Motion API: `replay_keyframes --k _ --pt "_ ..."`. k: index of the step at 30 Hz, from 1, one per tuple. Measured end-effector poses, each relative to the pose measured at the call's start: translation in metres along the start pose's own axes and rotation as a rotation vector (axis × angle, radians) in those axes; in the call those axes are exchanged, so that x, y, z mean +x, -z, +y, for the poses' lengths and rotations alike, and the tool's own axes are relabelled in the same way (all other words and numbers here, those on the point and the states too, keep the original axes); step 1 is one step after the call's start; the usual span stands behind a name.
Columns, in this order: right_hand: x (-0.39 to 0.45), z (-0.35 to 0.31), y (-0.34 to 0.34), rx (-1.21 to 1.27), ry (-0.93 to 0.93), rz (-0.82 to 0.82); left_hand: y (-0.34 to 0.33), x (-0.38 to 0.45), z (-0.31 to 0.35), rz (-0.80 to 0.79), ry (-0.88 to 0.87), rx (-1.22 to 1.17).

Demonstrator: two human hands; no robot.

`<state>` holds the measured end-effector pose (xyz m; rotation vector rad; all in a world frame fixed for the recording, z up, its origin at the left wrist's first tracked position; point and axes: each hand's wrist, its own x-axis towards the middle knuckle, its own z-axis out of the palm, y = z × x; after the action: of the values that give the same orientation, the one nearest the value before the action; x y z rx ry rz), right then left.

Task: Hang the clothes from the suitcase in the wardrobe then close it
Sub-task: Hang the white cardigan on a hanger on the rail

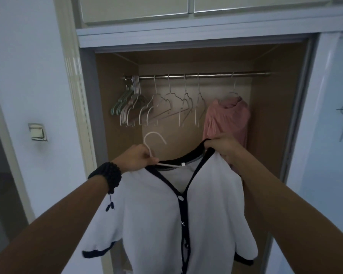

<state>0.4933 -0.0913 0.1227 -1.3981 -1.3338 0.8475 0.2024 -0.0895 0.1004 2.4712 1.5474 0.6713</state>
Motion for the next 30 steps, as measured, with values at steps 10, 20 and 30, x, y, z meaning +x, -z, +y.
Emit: replay_keyframes --k 10,20,30 --pt "0.006 -0.017 -0.03 0.158 0.188 -0.103 0.001 0.007 0.02 0.054 -0.02 -0.255" --pt "-0.012 0.023 -0.034 -0.66 0.315 -0.511 -0.005 0.017 0.013 0.135 -0.064 -0.388" --pt "0.003 0.036 -0.035 -0.569 0.541 -0.18 0.008 -0.001 -0.041 -0.038 -0.152 -0.037"
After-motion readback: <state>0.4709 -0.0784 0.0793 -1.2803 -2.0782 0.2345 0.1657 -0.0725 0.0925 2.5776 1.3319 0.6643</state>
